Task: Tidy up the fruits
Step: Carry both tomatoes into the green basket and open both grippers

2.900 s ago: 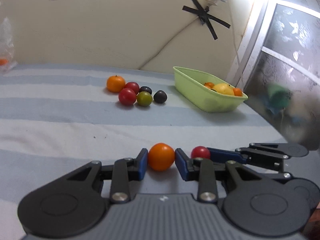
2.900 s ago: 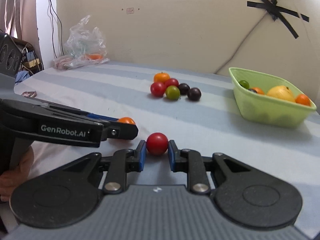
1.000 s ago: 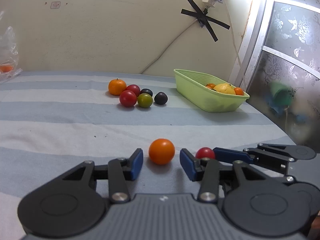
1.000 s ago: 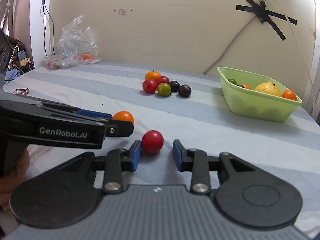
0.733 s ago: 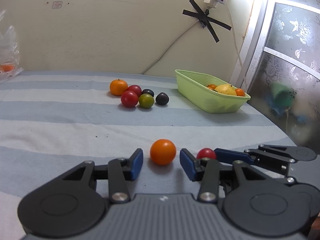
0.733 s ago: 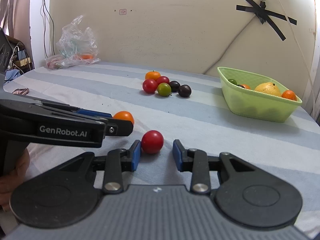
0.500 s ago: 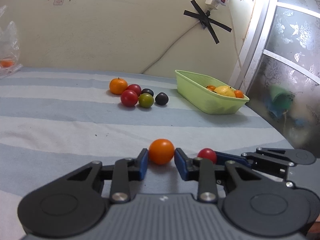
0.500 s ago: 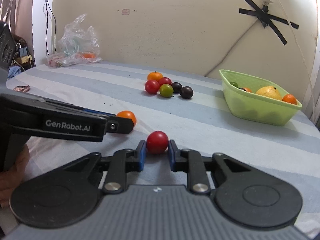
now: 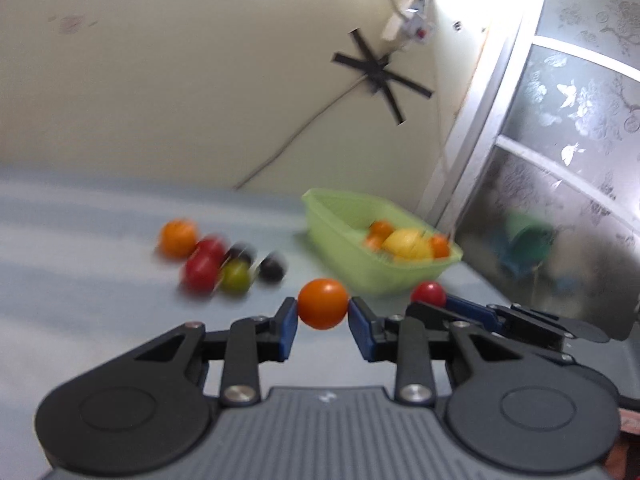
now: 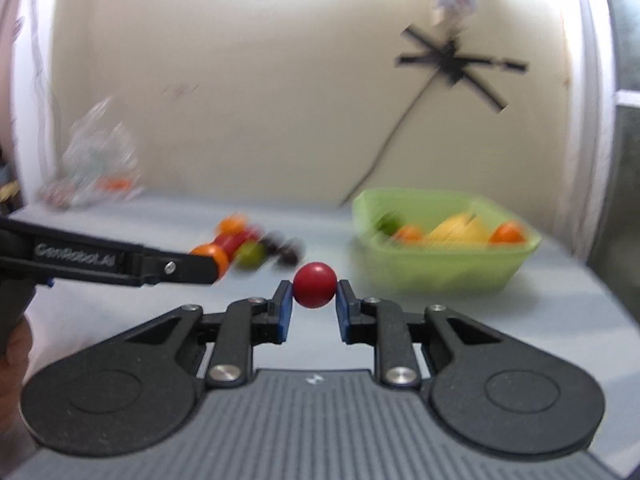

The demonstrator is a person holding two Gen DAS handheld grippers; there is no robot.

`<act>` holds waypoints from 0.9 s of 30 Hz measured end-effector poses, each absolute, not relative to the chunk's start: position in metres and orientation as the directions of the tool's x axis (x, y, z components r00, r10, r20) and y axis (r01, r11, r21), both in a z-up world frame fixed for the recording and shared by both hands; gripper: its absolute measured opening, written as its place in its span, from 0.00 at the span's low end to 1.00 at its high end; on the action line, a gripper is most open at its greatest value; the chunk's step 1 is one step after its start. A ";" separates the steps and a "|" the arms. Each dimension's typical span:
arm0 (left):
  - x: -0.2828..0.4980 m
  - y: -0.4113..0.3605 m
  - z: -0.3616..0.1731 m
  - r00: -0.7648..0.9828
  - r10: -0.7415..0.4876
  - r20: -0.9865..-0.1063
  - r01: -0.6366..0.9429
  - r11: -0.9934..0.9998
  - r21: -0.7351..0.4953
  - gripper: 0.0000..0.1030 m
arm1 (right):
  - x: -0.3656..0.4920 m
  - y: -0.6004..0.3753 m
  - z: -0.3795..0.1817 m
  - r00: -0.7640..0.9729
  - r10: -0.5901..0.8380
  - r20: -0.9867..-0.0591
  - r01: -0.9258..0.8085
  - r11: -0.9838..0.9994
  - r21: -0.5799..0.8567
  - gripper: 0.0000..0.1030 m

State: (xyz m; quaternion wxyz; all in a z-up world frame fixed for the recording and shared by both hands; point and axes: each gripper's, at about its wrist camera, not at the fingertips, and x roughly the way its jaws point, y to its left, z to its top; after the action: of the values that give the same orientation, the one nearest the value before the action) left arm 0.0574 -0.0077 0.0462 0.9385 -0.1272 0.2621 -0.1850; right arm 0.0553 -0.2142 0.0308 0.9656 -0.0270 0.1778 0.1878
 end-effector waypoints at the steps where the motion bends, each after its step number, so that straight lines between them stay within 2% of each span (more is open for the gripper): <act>1: 0.070 -0.012 0.050 0.793 -0.417 -0.444 0.286 0.899 -0.333 0.28 | 0.065 -0.220 0.034 0.880 0.333 -0.338 -0.350 0.937 0.014 0.25; 11: 0.194 -0.074 0.055 0.720 -0.471 -0.509 0.299 0.873 -0.386 0.28 | 0.145 -0.249 0.025 0.927 0.215 -0.308 -0.217 0.976 0.028 0.26; 12: 0.200 -0.078 0.052 0.714 -0.469 -0.520 0.294 0.875 -0.386 0.28 | 0.147 -0.251 0.021 0.930 0.211 -0.302 -0.210 0.977 0.034 0.29; 14: 0.212 -0.087 0.047 0.701 -0.464 -0.542 0.285 0.878 -0.384 0.30 | 0.151 -0.257 0.018 0.923 0.221 -0.314 -0.219 0.975 0.042 0.42; 16: 0.217 -0.094 0.043 0.696 -0.460 -0.552 0.282 0.881 -0.379 0.32 | 0.147 -0.262 0.021 0.934 0.227 -0.277 -0.222 0.974 0.050 0.49; 19: 0.217 -0.092 0.045 0.705 -0.460 -0.540 0.272 0.878 -0.393 0.32 | 0.143 -0.265 0.023 0.941 0.220 -0.258 -0.216 0.975 0.045 0.49; 22: 0.204 -0.069 0.061 0.745 -0.449 -0.493 0.262 0.877 -0.404 0.32 | 0.138 -0.269 0.026 0.944 0.229 -0.236 -0.218 0.973 0.071 0.47; 25: 0.182 -0.030 0.078 0.802 -0.396 -0.448 0.217 0.891 -0.399 0.32 | 0.131 -0.271 0.029 0.947 0.247 -0.204 -0.232 0.968 0.091 0.37; 27: 0.164 0.000 0.083 0.834 -0.332 -0.441 0.161 0.911 -0.380 0.32 | 0.123 -0.270 0.030 0.944 0.277 -0.178 -0.262 0.960 0.103 0.35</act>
State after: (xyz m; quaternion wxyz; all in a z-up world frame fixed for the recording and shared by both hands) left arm 0.1637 0.0000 0.0827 0.9432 -0.1658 0.2565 -0.1307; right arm 0.1235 -0.2703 0.0301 0.9852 0.0391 0.0959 0.1367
